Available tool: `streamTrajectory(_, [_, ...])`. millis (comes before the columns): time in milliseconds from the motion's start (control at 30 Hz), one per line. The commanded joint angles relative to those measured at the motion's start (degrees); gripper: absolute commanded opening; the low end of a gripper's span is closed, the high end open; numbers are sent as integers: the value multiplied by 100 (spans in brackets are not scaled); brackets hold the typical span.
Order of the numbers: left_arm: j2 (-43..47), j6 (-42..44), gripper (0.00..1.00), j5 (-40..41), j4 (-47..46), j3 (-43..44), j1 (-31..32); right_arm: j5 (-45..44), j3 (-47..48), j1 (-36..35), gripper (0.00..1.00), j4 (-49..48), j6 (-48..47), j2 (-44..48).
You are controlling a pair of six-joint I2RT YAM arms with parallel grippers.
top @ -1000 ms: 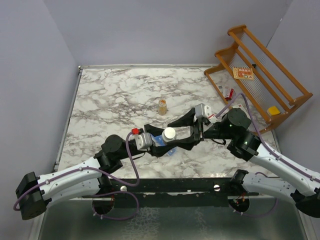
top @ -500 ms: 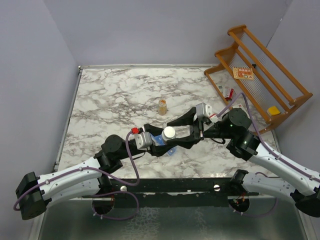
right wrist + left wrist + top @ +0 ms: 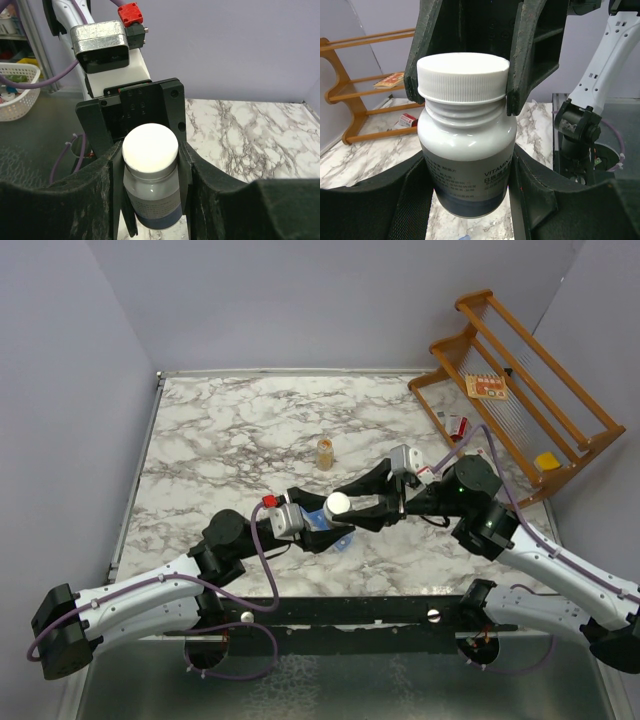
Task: Sort the pills into containers
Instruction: Screw the lid of the pill bottle onto the pill bottle.
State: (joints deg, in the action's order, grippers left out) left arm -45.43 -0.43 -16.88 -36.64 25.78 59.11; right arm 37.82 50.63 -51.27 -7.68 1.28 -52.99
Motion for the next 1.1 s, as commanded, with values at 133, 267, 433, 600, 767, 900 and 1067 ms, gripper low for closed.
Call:
streamTrajectory(133, [63, -67, 0, 177, -202, -94, 24, -65, 543, 14, 34, 563, -227, -68])
streamTrajectory(267, [70, -78, 0, 176, -151, -100, 21, -120, 726, 12, 34, 911, -341, -108])
streamTrajectory(433, [18, -86, 0, 177, -97, -92, 21, -172, 799, 11, 34, 1111, -389, -63])
streamTrajectory(600, [44, -50, 0, 160, -7, -49, 21, -260, 901, 13, 35, 1401, -506, -95])
streamTrajectory(767, [75, -54, 0, 99, 85, -16, 21, -383, 1019, 11, 35, 1654, -606, -166])
streamTrajectory(900, [69, -45, 0, 102, 96, -15, 21, -365, 1032, 12, 35, 1668, -605, -220])
streamTrajectory(1067, [69, -20, 0, 104, 106, 0, 21, -297, 1024, 12, 36, 1734, -609, -284])
